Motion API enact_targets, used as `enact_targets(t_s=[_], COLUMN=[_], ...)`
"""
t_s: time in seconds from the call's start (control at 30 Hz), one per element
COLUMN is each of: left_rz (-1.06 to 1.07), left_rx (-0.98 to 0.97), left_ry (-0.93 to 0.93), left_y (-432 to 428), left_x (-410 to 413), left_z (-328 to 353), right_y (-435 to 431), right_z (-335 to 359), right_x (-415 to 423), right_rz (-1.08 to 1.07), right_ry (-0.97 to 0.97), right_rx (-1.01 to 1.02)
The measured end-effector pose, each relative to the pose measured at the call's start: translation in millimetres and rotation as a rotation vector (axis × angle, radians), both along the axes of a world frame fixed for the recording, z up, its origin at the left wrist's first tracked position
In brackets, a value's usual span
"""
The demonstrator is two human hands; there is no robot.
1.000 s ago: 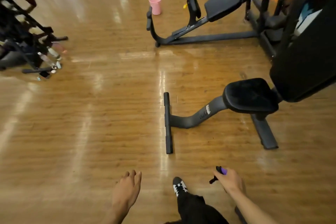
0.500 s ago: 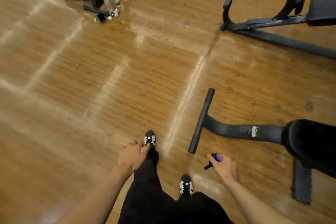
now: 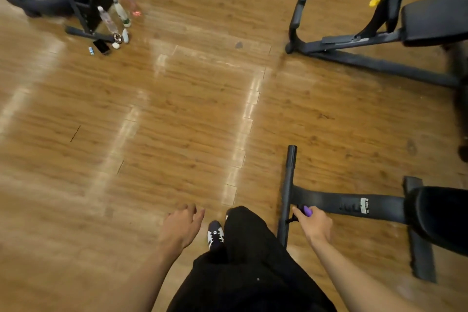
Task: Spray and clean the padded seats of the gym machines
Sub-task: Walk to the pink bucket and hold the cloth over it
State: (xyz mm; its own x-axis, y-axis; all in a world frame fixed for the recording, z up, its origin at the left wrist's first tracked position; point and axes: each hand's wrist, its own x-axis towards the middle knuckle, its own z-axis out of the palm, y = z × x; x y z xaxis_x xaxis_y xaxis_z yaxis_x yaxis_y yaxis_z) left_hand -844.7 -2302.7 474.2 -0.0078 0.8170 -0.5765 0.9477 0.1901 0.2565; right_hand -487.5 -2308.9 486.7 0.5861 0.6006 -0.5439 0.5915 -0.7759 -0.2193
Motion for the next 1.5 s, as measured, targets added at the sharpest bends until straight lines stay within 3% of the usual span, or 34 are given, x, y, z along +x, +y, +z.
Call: enact_targets(t_s=[0.37, 0.6, 0.87, 1.1, 1.33, 1.5], left_rz=[-0.124, -0.149, -0.181, -0.305, -0.464, -0.512], left_rx=[-0.117, -0.027, -0.01, -0.001, 0.144, 0.086], left_ry=[0.086, 0.133, 0.106, 0.002, -0.033, 0.009], left_y=[229, 411, 588, 796, 1010, 1138], left_x=[-66, -107, -104, -84, -54, -40], left_z=[7, 34, 5, 3, 27, 19], right_y=[170, 339, 512, 628, 827, 970], right_z=[-32, -5, -3, -8, 23, 4], right_x=[-69, -109, -106, -88, -103, -110], right_rz=[-0.124, -0.088, -0.038, -0.282, -0.382, -0.399], right_ry=[0.111, 0.204, 0.138, 0.039, 0.122, 0.163], right_rx=[-0.123, -0.094, -0.073, -0.225, -0.027, -0.017])
